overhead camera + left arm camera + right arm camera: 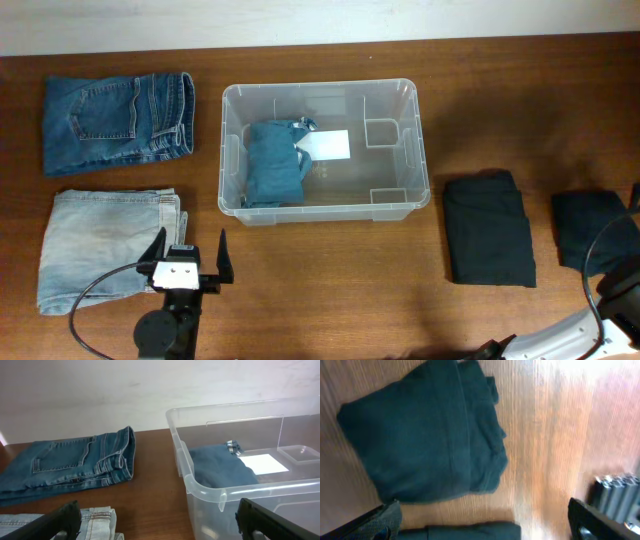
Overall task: Pack container
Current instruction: 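Withdraw right gripper and move it to the far-right black garment, then grasp the far-right folded black garment with right gripper and lift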
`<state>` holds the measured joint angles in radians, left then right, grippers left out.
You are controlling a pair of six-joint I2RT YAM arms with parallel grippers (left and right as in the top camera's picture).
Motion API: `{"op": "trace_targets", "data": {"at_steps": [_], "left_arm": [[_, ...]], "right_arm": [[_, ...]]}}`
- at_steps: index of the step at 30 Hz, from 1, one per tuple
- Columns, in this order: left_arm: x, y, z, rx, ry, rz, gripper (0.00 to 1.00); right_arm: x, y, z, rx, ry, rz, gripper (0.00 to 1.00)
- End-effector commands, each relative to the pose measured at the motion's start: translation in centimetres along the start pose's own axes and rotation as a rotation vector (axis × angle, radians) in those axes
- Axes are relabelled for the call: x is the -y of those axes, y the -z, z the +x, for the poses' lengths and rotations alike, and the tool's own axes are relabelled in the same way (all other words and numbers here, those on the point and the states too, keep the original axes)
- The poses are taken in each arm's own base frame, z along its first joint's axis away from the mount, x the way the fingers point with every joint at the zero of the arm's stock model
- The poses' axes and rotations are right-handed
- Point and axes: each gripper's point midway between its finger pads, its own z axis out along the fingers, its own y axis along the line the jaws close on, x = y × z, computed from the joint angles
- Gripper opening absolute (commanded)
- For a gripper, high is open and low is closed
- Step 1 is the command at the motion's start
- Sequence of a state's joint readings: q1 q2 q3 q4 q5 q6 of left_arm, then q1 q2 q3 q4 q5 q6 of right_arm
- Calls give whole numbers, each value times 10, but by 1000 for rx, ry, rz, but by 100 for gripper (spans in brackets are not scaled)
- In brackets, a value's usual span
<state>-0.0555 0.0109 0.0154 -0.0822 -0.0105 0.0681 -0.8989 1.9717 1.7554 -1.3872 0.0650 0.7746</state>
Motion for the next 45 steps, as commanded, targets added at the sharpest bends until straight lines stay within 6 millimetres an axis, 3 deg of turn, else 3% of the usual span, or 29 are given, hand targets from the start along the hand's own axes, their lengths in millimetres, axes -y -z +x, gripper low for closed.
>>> {"op": "trace_targets", "data": {"at_steps": [1, 13, 45], "left_arm": [[0, 0, 2, -1, -12, 1, 99], [0, 0, 2, -1, -12, 1, 99], [0, 0, 2, -1, -12, 1, 100]], "right_arm": [[5, -20, -6, 4, 0, -7, 99], [-5, -81, -11, 44, 127, -36, 99], [-15, -110, -16, 78, 161, -75, 99]]}}
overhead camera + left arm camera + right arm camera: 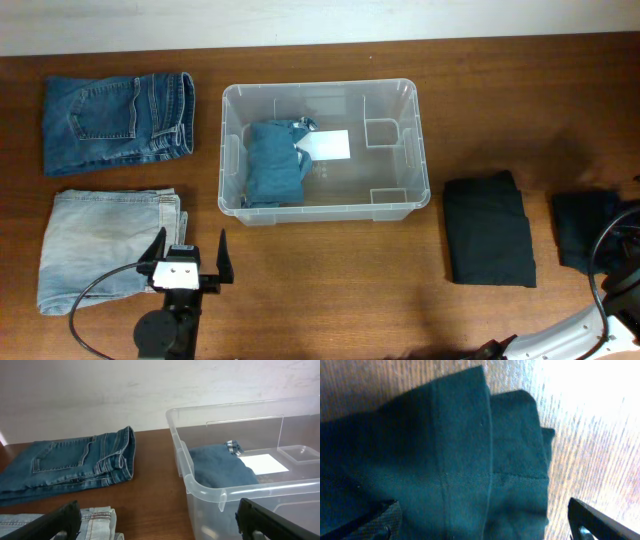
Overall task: Pack container
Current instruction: 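Grasp the far-right folded black garment with right gripper and lift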
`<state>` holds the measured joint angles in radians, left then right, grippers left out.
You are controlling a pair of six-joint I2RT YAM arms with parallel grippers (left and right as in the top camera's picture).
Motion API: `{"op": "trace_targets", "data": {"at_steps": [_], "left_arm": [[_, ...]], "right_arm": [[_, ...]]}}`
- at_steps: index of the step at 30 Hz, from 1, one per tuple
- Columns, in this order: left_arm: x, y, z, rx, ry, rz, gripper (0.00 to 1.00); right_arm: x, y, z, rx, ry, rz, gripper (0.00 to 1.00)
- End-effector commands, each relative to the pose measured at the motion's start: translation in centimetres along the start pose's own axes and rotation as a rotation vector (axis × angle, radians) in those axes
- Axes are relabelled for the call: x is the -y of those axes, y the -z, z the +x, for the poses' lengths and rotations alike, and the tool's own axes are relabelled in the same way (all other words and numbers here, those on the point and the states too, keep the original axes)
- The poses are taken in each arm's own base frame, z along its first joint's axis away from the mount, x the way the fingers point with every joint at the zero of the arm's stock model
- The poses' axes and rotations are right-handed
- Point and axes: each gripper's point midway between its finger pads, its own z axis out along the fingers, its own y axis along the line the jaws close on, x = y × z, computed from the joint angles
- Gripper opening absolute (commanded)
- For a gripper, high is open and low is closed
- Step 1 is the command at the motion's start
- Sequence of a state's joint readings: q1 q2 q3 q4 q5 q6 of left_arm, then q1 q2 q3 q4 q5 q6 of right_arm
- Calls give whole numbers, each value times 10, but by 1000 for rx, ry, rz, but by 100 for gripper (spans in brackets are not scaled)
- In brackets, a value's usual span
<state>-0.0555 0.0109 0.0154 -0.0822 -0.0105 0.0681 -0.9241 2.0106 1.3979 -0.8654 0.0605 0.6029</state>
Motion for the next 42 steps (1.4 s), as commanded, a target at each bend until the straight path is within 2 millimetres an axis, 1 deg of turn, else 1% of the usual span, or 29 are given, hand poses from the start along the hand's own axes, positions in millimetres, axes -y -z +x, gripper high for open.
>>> {"op": "trace_targets", "data": {"at_steps": [1, 7, 14, 16, 20, 24, 25, 26, 27, 30, 31, 33, 36, 38, 39, 42], "left_arm": [[0, 0, 2, -1, -12, 1, 99], [0, 0, 2, -1, -12, 1, 99], [0, 0, 2, -1, -12, 1, 100], [0, 0, 2, -1, -12, 1, 99], [0, 0, 2, -1, -12, 1, 99], [0, 0, 2, -1, -12, 1, 99], [0, 0, 2, -1, -12, 1, 99], [0, 0, 2, -1, -12, 1, 99], [0, 0, 2, -1, -12, 1, 99], [0, 0, 2, -1, -12, 1, 99], [0, 0, 2, -1, -12, 1, 99], [0, 0, 2, -1, -12, 1, 99], [0, 0, 2, -1, -12, 1, 99], [0, 0, 2, -1, -12, 1, 100], [0, 0, 2, -1, -12, 1, 99], [0, 0, 2, -1, -12, 1, 99]], "right_arm": [[1, -9, 4, -13, 22, 2, 99], [-4, -11, 5, -20, 25, -25, 99], [-13, -31, 16, -86, 31, -61, 99], [-14, -33, 17, -95, 34, -65, 99], [-21, -34, 16, -92, 91, -104, 99], [-21, -34, 16, -91, 96, -105, 99], [-21, -34, 16, -92, 96, -104, 98], [-21, -35, 16, -94, 96, -103, 95], [-21, -36, 17, -96, 96, -102, 94], [-20, -38, 18, -101, 96, -99, 83], [-20, -39, 19, -101, 96, -99, 75], [-20, -39, 19, -101, 96, -99, 66], [-20, -39, 19, -101, 96, -99, 50], [-19, -39, 19, -103, 96, -98, 34], [-20, -39, 19, -104, 96, -99, 25], [-20, -37, 19, -104, 96, -100, 10]]}}
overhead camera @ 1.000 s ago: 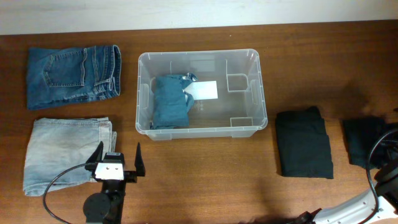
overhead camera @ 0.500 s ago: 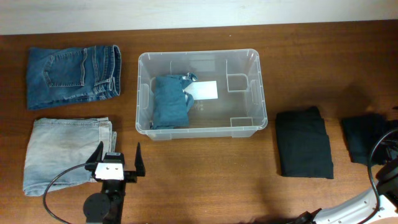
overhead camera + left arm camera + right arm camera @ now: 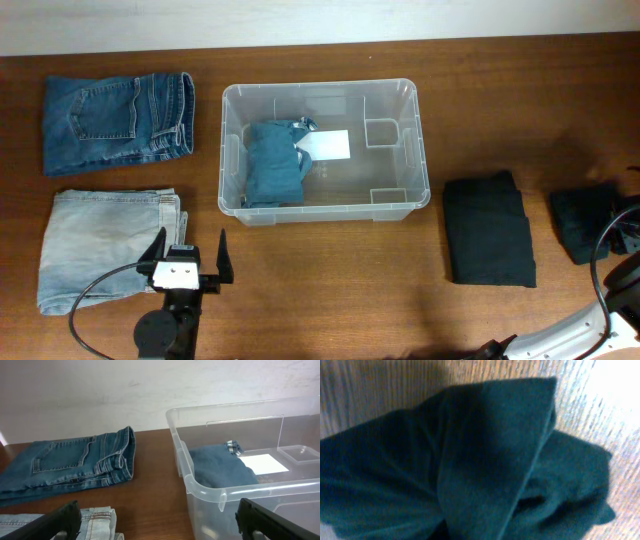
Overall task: Pack container
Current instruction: 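Grasp the far-right folded black garment with right gripper and lift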
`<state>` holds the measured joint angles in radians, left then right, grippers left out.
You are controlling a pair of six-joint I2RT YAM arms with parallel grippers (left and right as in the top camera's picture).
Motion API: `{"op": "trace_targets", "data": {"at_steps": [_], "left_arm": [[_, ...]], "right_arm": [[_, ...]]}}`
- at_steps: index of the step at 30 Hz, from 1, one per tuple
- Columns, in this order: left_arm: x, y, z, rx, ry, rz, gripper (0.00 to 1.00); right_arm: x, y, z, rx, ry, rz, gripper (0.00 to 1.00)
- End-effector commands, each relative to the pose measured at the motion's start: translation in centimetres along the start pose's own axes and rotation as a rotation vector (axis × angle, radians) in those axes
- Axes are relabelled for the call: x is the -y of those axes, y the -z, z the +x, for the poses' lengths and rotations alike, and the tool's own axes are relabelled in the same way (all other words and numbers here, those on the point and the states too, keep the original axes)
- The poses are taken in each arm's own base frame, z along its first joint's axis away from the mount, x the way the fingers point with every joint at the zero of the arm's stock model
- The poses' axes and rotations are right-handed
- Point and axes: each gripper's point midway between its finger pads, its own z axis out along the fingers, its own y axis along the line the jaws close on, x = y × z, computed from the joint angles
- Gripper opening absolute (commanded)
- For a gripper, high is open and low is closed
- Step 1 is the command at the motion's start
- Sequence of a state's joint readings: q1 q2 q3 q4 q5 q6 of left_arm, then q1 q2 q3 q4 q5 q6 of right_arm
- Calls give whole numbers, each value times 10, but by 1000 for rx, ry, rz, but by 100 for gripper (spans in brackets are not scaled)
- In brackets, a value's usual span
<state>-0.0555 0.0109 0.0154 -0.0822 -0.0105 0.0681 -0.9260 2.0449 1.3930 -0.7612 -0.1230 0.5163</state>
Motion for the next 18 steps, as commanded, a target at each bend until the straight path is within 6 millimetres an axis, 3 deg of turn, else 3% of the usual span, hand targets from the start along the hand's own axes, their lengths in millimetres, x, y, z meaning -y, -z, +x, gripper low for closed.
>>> {"op": "trace_targets", "data": {"at_steps": [1, 4, 9, 13, 18], "left_arm": [[0, 0, 2, -1, -12, 1, 99], [0, 0, 2, -1, -12, 1, 99], [0, 0, 2, -1, -12, 1, 99], [0, 0, 2, -1, -12, 1, 99], [0, 0, 2, -1, -12, 1, 99]], "right_arm": [[19, -22, 17, -67, 1, 82, 4], [5, -14, 18, -82, 0, 11, 4], [-49, 19, 22, -153, 15, -263, 4], [-100, 69, 28, -207, 58, -527, 4], [-140, 136, 38, -193, 151, -701, 4]]}}
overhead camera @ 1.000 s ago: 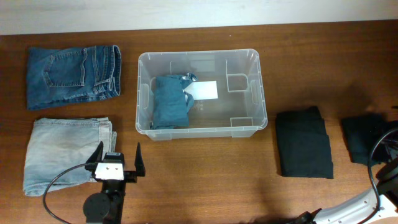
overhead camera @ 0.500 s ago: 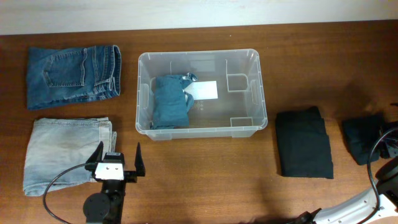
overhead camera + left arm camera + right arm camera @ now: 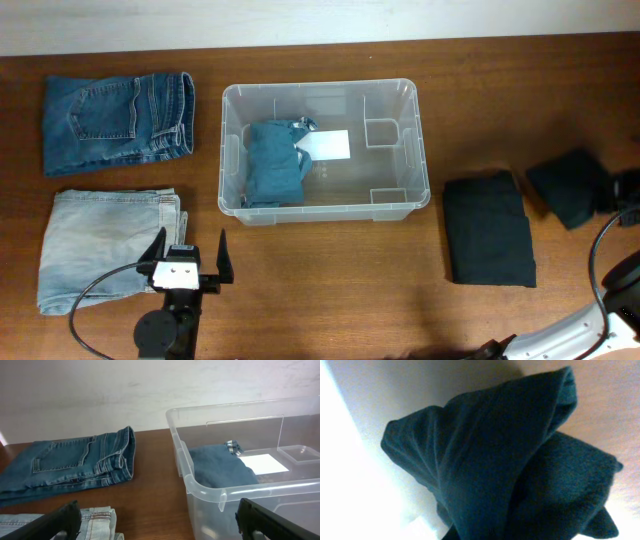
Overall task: Pack container
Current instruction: 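Grasp the far-right folded black garment with right gripper and lift, then carry the black garment into the bin beside the blue-grey one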
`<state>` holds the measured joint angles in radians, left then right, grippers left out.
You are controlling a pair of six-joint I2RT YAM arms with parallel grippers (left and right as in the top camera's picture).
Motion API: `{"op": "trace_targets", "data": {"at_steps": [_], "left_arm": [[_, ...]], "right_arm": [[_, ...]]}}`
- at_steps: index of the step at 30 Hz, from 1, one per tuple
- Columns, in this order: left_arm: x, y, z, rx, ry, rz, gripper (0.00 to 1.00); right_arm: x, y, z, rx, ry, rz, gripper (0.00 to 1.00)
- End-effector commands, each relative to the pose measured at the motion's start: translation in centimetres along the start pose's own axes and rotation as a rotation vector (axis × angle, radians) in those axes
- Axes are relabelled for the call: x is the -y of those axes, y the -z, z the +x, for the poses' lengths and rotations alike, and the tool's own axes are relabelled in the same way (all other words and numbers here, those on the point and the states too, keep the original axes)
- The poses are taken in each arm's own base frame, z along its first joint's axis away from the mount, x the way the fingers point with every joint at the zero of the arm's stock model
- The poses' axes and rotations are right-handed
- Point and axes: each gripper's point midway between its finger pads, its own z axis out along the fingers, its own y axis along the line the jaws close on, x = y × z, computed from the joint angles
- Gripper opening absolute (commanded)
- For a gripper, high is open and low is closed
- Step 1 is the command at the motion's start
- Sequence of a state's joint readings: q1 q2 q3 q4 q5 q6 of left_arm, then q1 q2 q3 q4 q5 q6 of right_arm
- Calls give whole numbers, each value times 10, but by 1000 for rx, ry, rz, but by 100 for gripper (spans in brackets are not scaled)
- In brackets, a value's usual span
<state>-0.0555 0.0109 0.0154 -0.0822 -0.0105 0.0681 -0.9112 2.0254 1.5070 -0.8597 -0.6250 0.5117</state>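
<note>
A clear plastic container [image 3: 415, 150] stands mid-table with a folded teal garment [image 3: 273, 162] and a white label in its left half; the left wrist view shows the same garment [image 3: 220, 467]. At the right edge, my right gripper [image 3: 612, 190] is shut on a bunched dark garment [image 3: 568, 187] held above the table. That cloth [image 3: 510, 460] fills the right wrist view and hides the fingers. A folded black garment [image 3: 488, 231] lies right of the container. My left gripper [image 3: 188, 262] rests open near the front edge, its gap [image 3: 159, 524] holding nothing.
Folded dark blue jeans [image 3: 115, 120] lie at the back left, also seen as jeans [image 3: 70, 462] from the left wrist. Folded pale jeans [image 3: 105, 245] lie in front of them, beside the left gripper. The right arm's cable [image 3: 598, 265] loops at the right front.
The dark garment has gone from the table at the far right to a bunched bundle further back and left, off the surface, in my right gripper. The left arm has not moved.
At first my right gripper hung open above the flat dark garment at the far right. It was then close over the cloth, then shut into bunched folds of it. Now the garment hangs gathered in the gripper, off the table. The left arm stayed still throughout.
</note>
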Motion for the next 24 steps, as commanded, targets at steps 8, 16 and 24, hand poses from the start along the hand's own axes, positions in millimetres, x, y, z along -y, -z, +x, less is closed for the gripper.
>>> {"op": "trace_targets", "data": {"at_steps": [8, 16, 24], "left_arm": [[0, 0, 2, -1, -12, 1, 99], [0, 0, 2, -1, -12, 1, 99], [0, 0, 2, -1, -12, 1, 99]], "right_arm": [[-183, 115, 95, 41, 463, -397, 4], [-250, 112, 242, -115, 799, -488, 4], [-250, 31, 354, -180, 1037, -279, 4]]}}
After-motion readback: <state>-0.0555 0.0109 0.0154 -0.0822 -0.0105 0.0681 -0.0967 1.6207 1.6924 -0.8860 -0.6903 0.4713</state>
